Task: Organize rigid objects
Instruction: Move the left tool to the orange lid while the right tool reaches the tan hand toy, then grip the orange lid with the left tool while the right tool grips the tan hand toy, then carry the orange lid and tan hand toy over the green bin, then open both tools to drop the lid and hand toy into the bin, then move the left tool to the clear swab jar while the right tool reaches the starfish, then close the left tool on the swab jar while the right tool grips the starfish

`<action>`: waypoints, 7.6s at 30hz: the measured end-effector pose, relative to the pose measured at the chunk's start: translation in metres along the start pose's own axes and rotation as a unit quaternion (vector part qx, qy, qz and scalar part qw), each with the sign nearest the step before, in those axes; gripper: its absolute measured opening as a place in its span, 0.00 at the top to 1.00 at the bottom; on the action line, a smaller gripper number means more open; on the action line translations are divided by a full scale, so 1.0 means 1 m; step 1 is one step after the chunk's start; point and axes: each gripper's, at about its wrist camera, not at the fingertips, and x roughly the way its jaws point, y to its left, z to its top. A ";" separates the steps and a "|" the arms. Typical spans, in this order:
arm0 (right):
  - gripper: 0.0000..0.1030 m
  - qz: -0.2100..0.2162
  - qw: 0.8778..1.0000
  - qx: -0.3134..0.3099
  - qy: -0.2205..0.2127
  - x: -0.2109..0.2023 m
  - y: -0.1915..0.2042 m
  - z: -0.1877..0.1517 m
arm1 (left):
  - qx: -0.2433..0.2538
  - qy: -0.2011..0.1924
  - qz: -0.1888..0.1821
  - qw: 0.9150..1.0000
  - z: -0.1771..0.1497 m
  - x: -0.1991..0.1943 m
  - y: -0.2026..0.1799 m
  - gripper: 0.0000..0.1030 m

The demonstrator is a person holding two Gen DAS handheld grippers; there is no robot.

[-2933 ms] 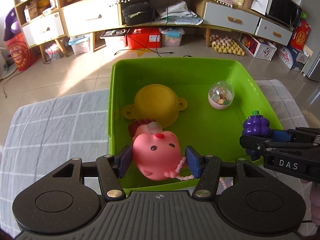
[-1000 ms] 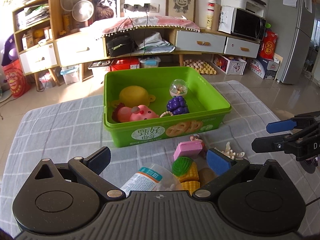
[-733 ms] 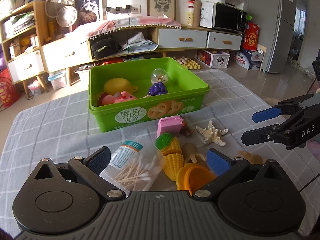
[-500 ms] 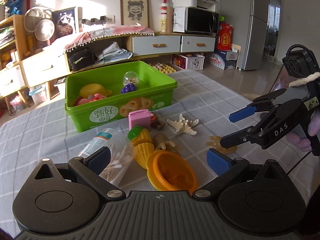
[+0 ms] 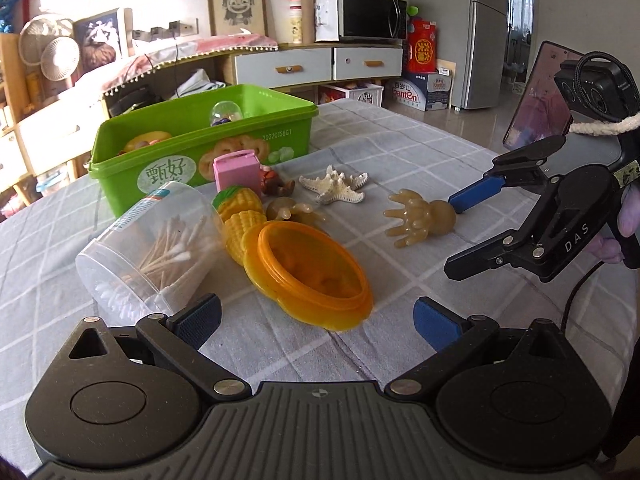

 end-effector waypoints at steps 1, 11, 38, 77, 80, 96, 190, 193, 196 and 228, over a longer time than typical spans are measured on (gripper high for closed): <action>0.33 -0.001 1.000 -0.007 -0.002 0.001 0.001 -0.001 | 0.007 -0.001 0.003 1.000 -0.002 0.001 -0.002 0.04; 0.28 -0.019 0.999 -0.037 -0.018 0.008 0.005 -0.004 | 0.046 -0.012 0.016 0.999 -0.001 0.014 -0.005 0.06; 0.97 -0.016 0.998 -0.048 -0.045 0.009 0.009 0.014 | 0.028 -0.009 -0.004 1.000 0.019 0.017 0.002 0.43; 1.00 -0.046 0.981 0.155 -0.110 0.011 -0.045 0.161 | -0.224 -0.040 0.024 0.974 0.137 0.016 0.090 0.43; 1.00 -0.051 0.979 0.165 -0.111 0.019 -0.054 0.168 | -0.205 -0.028 0.030 0.978 0.152 0.028 0.101 0.43; 1.00 -0.001 0.959 0.266 -0.102 0.047 -0.089 0.171 | -0.176 0.073 0.038 0.981 0.185 0.119 0.142 0.43; 0.43 -0.056 0.995 0.073 0.037 0.042 -0.024 0.061 | -0.116 0.063 0.029 0.991 0.030 -0.015 0.119 0.05; 0.41 -0.067 0.995 0.073 0.029 0.041 -0.020 0.057 | -0.118 0.068 0.031 0.990 0.019 -0.012 0.119 0.05; 0.38 -0.079 0.995 0.065 0.020 0.043 -0.016 0.053 | -0.118 0.065 0.033 0.990 0.007 -0.008 0.118 0.05; 0.29 -0.123 0.990 0.055 -0.032 0.078 -0.009 0.069 | -0.109 0.000 0.045 0.993 0.003 0.019 0.102 0.20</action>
